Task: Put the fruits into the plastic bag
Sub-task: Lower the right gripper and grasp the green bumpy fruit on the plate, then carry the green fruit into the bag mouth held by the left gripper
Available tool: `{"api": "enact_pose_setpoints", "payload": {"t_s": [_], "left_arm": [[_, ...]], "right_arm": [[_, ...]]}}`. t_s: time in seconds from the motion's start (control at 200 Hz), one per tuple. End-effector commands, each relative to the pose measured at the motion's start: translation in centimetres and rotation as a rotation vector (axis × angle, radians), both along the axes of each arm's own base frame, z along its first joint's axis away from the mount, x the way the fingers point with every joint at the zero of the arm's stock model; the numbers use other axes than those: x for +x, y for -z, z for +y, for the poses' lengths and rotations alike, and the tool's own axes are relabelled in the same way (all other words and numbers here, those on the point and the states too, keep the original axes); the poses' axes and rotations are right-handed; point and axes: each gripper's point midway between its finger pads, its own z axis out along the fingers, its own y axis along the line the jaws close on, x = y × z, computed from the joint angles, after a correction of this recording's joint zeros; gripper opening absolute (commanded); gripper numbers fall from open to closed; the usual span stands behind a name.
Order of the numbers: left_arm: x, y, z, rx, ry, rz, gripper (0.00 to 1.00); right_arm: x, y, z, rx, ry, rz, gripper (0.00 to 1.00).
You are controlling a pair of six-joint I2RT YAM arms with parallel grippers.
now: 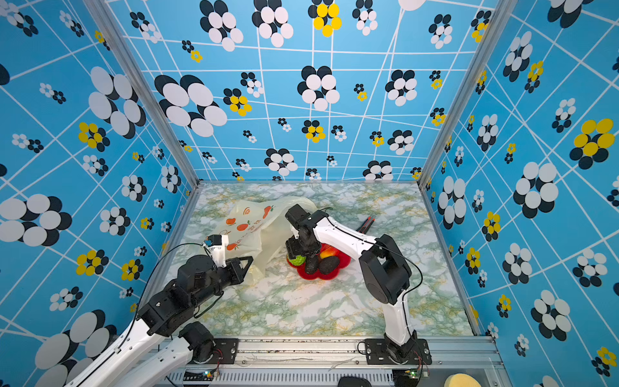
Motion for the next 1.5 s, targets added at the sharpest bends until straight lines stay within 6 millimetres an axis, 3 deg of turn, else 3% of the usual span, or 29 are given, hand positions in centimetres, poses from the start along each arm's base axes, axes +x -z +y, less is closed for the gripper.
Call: {"api": "enact_pose_setpoints", "payload": {"t_s": [0.0, 0.19, 0.35, 0.54, 0.81, 0.93, 1.195, 1.385, 1.495], "left_arm": [[0.1, 0.4, 0.8, 0.006, -0.034, -0.003, 0.0], [-0.1, 0.1, 0.9, -0.001, -0.035, -0.013, 0.0], [-0.1, -0.1, 0.8, -0.014, -0.032, -0.018, 0.0], [0.3, -0.2, 0.4, -0.031, -0.031, -0.021, 0.0], [1.0, -0.5, -0.7, -0.038, -0.009, 0.011, 0.0], [1.1, -0.7, -0.9, -0.058, -0.014, 0.009, 0.0], [1.2, -0.5, -0.6, -0.027, -0.023, 0.015, 0.0], [1.7, -1.0, -1.3, -0.013, -0.002, 0.023, 0.0], [1.9, -1.3, -2.0, -0.024, 0.014, 0.022, 0.0]], "right_arm": [[0.4, 0.6, 0.7, 0.025, 0.036, 0.025, 0.7], [0.2, 1.0, 0.4, 0.014, 0.041, 0.038, 0.69], [-0.3, 0.4, -0.2, 0.024, 0.059, 0.031, 0.51], [-0.6, -0.4, -1.3, 0.024, 0.083, 0.004, 0.44], [-0.1, -1.8, -3.1, 0.059, 0.127, -0.041, 0.42], [0.2, -3.0, -3.9, 0.106, 0.148, -0.052, 0.39], [0.8, -6.8, -3.1, 0.35, 0.196, -0.032, 0.39], [1.2, -11.1, -1.4, 0.592, 0.222, -0.003, 0.39], [1.4, -12.3, 0.6, 0.715, 0.221, 0.073, 0.39]]}}
